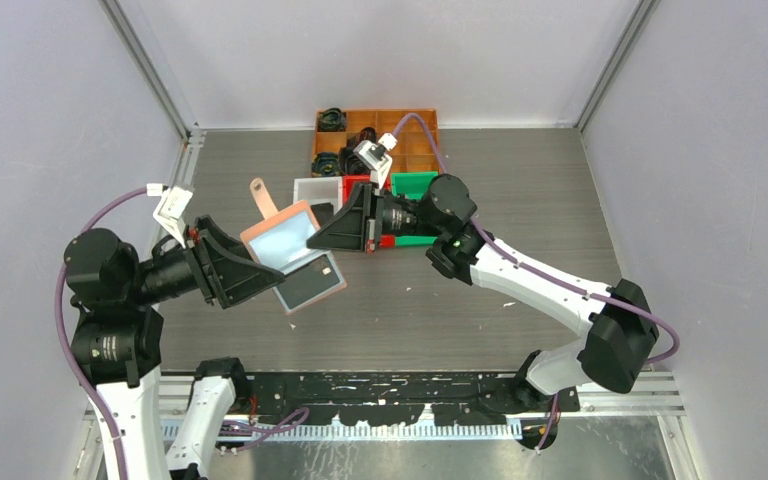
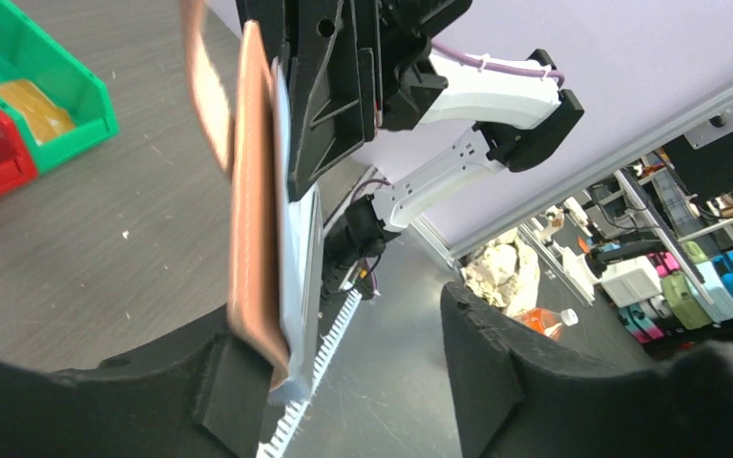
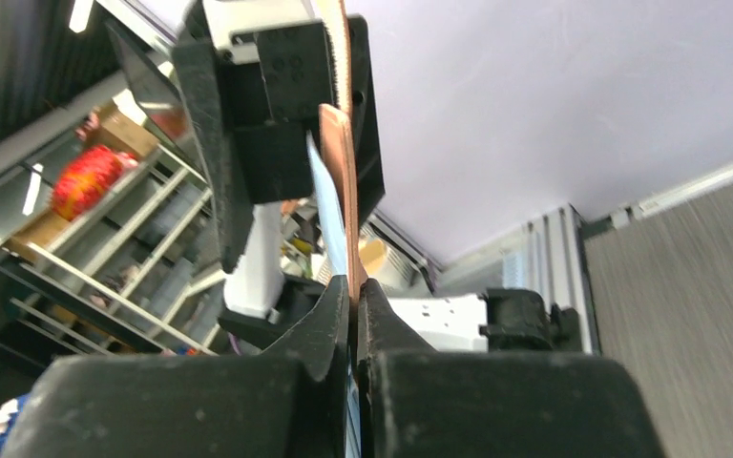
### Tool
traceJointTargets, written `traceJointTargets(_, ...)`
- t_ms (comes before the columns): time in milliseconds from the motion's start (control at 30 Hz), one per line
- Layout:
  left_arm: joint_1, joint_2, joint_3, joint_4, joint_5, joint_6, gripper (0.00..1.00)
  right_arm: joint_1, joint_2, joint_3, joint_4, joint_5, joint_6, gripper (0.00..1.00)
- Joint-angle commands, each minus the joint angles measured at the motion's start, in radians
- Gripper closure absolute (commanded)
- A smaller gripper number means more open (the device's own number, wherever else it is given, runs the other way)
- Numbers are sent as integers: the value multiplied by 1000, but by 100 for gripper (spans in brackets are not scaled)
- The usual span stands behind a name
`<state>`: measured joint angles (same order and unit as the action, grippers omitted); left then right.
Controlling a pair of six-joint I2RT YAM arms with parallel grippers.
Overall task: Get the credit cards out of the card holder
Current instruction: Remove the credit card from the card holder.
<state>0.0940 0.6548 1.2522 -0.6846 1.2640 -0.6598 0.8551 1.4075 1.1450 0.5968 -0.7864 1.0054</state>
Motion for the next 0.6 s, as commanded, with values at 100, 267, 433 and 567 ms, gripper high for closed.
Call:
traceJointTargets(100,-2,-41,-12,115,-19,-94,66,20,-33,-27,351,150,178,99)
traceJointTargets(267,-2,-50,-8,103,-97,-72,88,49,-62,-27,234,99,92,87)
traceJointTargets(433,-3,-45,-32,104,-12,-75,95,49,-85,51,34,-33,-37,59)
traceJointTargets(567,-3,-41,-39,43,54,-17,98,50,-66,183,-227,-128,-210,46)
